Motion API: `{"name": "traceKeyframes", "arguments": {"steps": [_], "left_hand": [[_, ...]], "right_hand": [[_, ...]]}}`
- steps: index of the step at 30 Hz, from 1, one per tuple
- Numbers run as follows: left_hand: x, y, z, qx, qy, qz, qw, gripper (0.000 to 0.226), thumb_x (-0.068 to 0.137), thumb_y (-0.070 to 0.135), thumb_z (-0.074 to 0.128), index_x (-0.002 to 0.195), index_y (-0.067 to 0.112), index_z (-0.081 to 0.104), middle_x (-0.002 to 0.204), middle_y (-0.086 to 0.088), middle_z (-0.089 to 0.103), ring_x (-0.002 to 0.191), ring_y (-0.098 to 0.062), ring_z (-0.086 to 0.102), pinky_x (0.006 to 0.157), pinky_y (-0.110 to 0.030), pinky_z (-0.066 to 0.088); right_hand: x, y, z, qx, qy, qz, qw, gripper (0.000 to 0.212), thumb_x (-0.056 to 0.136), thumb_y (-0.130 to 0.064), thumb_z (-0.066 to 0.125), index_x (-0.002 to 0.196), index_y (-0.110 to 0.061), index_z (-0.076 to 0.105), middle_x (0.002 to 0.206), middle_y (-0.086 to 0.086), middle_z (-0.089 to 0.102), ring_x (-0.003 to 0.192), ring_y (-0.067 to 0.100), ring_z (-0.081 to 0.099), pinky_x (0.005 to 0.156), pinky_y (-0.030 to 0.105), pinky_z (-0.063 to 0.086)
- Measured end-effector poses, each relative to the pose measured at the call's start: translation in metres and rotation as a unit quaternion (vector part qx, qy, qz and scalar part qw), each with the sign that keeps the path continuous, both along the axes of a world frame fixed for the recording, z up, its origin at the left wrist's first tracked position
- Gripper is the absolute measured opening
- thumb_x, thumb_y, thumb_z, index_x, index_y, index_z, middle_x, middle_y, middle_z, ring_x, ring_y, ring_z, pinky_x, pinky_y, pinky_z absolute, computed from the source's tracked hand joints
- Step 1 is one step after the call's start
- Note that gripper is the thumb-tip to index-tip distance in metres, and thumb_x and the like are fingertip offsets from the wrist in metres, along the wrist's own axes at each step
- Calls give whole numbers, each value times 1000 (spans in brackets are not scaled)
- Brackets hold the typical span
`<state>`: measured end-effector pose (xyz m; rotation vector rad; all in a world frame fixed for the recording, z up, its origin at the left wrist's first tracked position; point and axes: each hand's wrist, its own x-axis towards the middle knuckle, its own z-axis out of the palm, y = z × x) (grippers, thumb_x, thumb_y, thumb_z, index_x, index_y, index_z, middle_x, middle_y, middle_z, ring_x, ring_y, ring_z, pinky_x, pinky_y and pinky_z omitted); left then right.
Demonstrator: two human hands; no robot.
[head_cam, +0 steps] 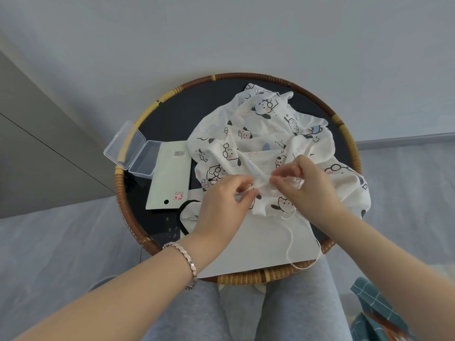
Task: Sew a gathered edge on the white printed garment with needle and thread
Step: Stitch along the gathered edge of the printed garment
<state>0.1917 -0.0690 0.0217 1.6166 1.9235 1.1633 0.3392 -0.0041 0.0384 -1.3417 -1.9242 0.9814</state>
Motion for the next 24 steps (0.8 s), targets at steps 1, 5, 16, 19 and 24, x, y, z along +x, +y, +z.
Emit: {"name": "traceKeyframes", "arguments": {"steps": [1, 5, 16, 19, 24], "left_hand": [[-1, 0, 1, -27, -29, 11, 999, 20, 81, 16, 70, 100, 11, 69, 80, 9, 61, 71, 2, 54, 72, -3, 40], [-2, 1, 0, -56, -56, 15, 997, 12, 82, 14, 68, 93, 12, 72, 87, 6, 65, 76, 8, 54, 71, 1, 37], [2, 5, 5, -130, -155, 48, 978, 8, 81, 12, 68, 85, 18, 66, 78, 6, 65, 63, 3, 60, 56, -6, 46], [0, 5, 3, -139, -133, 57, 980, 8, 79, 15, 70, 88, 16, 71, 80, 6, 67, 72, -1, 62, 63, -6, 47], [1, 4, 9, -130, -130, 62, 981, 4, 77, 13, 72, 79, 15, 71, 69, 10, 65, 62, 5, 58, 57, -3, 43]], "right_hand": [[1, -2, 4, 23, 4, -5, 1000, 36, 86, -27, 55, 65, -12, 31, 75, -5, 61, 79, 13, 53, 66, 17, 40], [6, -14, 13, -7, 6, 24, 1000, 40, 92, -33, 29, 71, 0, 34, 62, 5, 35, 58, 11, 32, 58, 33, 31], [5, -28, 1, -142, -87, 80, 983, 26, 96, -19, 39, 88, -33, 59, 56, -8, 65, 65, 17, 60, 64, 27, 48], [4, -29, 1, -140, -123, 87, 979, 27, 96, -20, 38, 83, -36, 56, 54, -6, 63, 78, 10, 65, 73, 26, 48], [3, -29, 2, -125, -159, 105, 974, 25, 96, -21, 38, 87, -34, 57, 53, -6, 61, 46, -1, 49, 58, 23, 43]]}}
